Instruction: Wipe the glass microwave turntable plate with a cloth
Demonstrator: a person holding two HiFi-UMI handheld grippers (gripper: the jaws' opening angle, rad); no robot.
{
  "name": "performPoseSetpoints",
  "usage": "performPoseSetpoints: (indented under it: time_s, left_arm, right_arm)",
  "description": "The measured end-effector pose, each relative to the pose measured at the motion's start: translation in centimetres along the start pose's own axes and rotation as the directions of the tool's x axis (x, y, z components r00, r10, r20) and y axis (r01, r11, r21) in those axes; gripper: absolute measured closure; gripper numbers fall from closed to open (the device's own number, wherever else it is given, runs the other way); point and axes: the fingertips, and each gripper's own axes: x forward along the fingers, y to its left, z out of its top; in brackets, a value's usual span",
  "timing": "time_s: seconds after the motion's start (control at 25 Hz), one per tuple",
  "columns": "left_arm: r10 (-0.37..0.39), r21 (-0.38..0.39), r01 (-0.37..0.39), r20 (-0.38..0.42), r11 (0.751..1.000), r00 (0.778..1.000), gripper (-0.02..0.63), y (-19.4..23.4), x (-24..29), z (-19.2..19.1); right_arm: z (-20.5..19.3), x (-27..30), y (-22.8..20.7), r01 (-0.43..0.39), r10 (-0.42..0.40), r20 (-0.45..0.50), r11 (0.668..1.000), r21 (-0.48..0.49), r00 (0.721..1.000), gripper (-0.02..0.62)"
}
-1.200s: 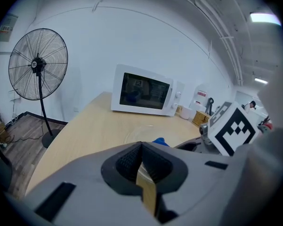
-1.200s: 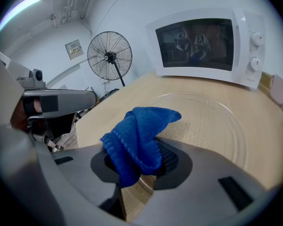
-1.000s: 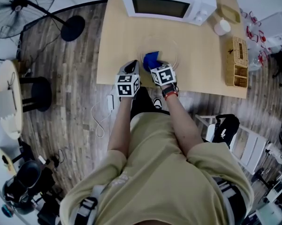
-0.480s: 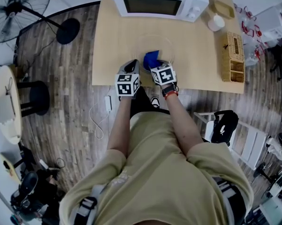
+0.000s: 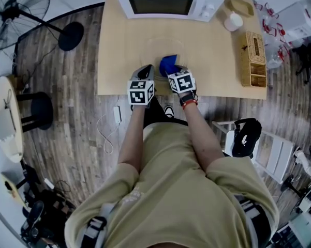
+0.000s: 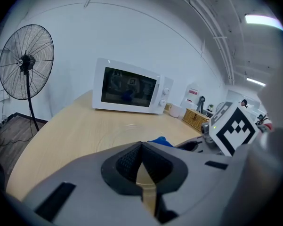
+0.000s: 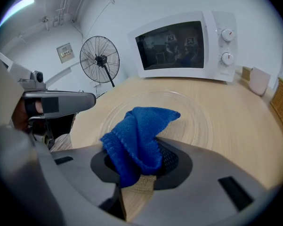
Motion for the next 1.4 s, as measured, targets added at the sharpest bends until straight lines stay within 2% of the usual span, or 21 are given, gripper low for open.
performPoseSetpoints:
  time_s: [0.28, 0.84, 1.24, 1.4]
  left_arm:
    - [-0.023, 0.010, 0.023, -0.010, 1.000, 1.000, 0.589, -1.4, 0.8, -0.2]
    - [-0.062, 0.030, 0.063, -0.019, 0.998, 0.998, 0.589, -3.5, 1.3, -0.4]
    - [-0.035, 0.010, 0.035, -0.003, 0.999, 0.999, 0.589, -2.1, -0.4, -1.3]
    - [-0.007, -0.024, 0.007, 0.013, 1.000, 1.000, 0.589, -0.4, -1.8, -1.5]
  right_arm:
    - [-0.6, -0.9, -1.5, 0.022, -0.022, 0.004, 1.000, 0.020, 1.000, 0.461]
    - [-1.8, -2.9, -4.3, 0.114, -0.116, 0.020, 0.991, 0.064, 0.993, 0.460]
    - [-2.4, -3.3, -4.7, 0.160, -0.166, 0.057, 0.983, 0.093, 0.984, 0.462]
    - [-1.5, -2.7, -3.0, 0.140, -0.147, 0.070, 0.985, 0.098, 0.987, 0.461]
